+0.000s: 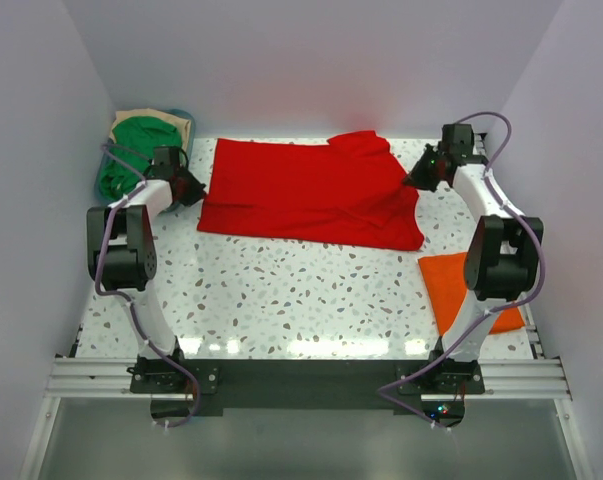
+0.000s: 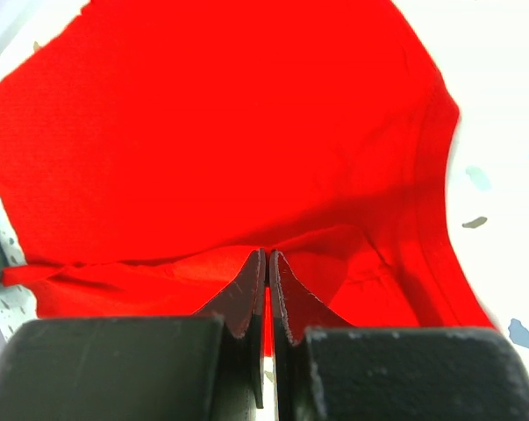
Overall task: Fold and stack the t-shirts
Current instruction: Fold the tshirt
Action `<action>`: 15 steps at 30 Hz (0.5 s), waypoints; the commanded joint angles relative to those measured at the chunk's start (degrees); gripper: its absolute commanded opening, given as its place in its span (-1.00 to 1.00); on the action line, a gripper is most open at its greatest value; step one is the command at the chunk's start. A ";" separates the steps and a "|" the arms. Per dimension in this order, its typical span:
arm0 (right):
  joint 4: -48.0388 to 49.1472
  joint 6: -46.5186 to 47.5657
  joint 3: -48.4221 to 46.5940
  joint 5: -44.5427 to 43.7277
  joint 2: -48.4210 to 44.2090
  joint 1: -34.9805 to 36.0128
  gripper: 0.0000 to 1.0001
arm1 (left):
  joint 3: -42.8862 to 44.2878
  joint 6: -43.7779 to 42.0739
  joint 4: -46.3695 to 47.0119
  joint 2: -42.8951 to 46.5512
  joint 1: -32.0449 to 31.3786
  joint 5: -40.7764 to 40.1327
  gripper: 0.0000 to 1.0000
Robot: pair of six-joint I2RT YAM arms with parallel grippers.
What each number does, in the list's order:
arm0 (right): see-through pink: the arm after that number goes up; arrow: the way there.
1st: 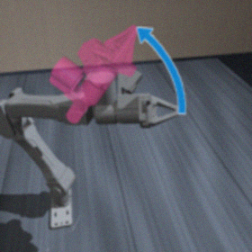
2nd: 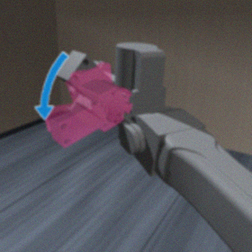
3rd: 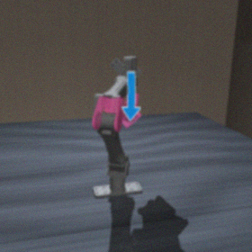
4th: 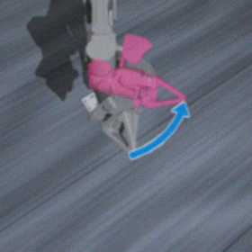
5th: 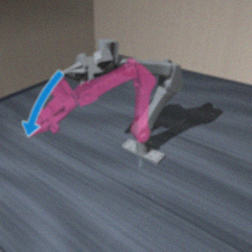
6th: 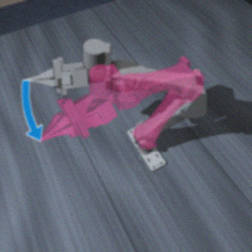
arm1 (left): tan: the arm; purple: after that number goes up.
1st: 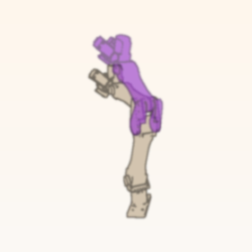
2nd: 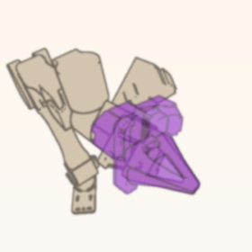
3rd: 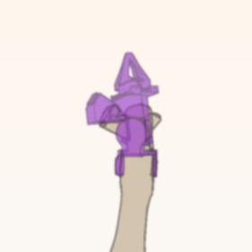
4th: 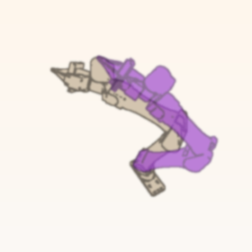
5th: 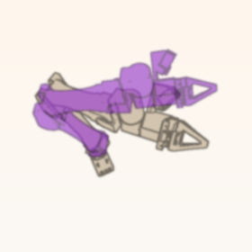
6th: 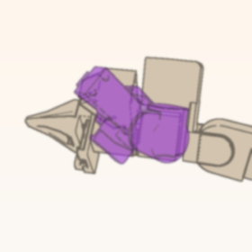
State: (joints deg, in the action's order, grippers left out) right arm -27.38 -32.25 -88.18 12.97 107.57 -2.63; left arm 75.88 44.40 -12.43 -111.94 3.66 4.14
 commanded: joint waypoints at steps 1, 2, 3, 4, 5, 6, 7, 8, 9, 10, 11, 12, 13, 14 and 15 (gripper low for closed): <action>0.91 1.14 2.39 -1.19 -0.25 -0.09 -1.00 | 3.05 0.33 4.16 -0.82 -0.23 2.01 -0.99; 1.27 1.05 2.92 -1.46 -0.25 -0.18 -1.00 | 3.31 0.42 4.16 -1.17 -0.32 2.10 -0.97; 1.62 0.96 3.45 -1.37 -0.08 -0.27 -1.00 | 3.31 0.33 4.25 -1.26 -0.23 2.10 -0.97; 1.97 1.05 4.06 -1.54 0.10 -0.18 -1.00 | 3.40 0.33 4.25 -1.35 -0.23 2.10 -0.97; 1.89 1.05 4.16 -1.81 0.18 -0.44 -1.00 | 3.40 0.25 4.16 -1.35 -0.23 2.01 -0.96; 1.97 0.96 4.33 -1.81 0.27 -0.53 -1.00 | 3.40 0.25 4.42 -1.26 -0.23 1.92 -0.96; 1.98 0.96 4.68 -1.81 0.36 -0.88 -1.00 | 3.40 0.16 4.43 -1.26 -0.23 1.92 -0.96; 2.06 0.87 4.86 -1.72 0.45 -1.06 -1.00 | 3.40 0.16 4.43 -1.26 -0.23 1.84 -0.97; 2.15 0.79 5.04 -1.37 0.36 -1.32 -1.00 | 3.40 0.16 4.43 -1.26 -0.23 1.75 -0.97; 2.76 0.70 5.73 -1.28 0.27 -1.67 -1.00 | 3.40 0.16 4.43 -1.26 -0.23 1.75 -0.97; 2.77 0.70 5.91 -1.37 0.19 -1.85 -1.00 | 3.40 0.16 4.34 -1.26 -0.23 1.75 -0.97; 2.94 0.70 6.09 -1.46 0.01 -1.85 -1.00 | 3.31 0.25 4.34 -1.35 -0.06 1.75 -0.97; 2.94 0.87 6.44 -1.55 0.10 -1.94 -1.00 | 3.31 0.33 4.17 -1.35 -0.06 1.57 -0.97; 2.86 0.96 6.53 -1.72 -0.08 -2.11 -1.00 | 2.97 0.59 3.99 -1.09 -0.06 1.40 -0.97; 2.85 0.96 6.71 -1.72 -0.08 -2.11 -1.00 | 2.61 0.77 4.60 -0.83 0.03 1.40 -0.97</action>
State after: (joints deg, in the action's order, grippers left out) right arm -26.15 -32.08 -82.06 12.49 107.66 -4.32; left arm 77.06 44.42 -10.76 -112.99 3.66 5.39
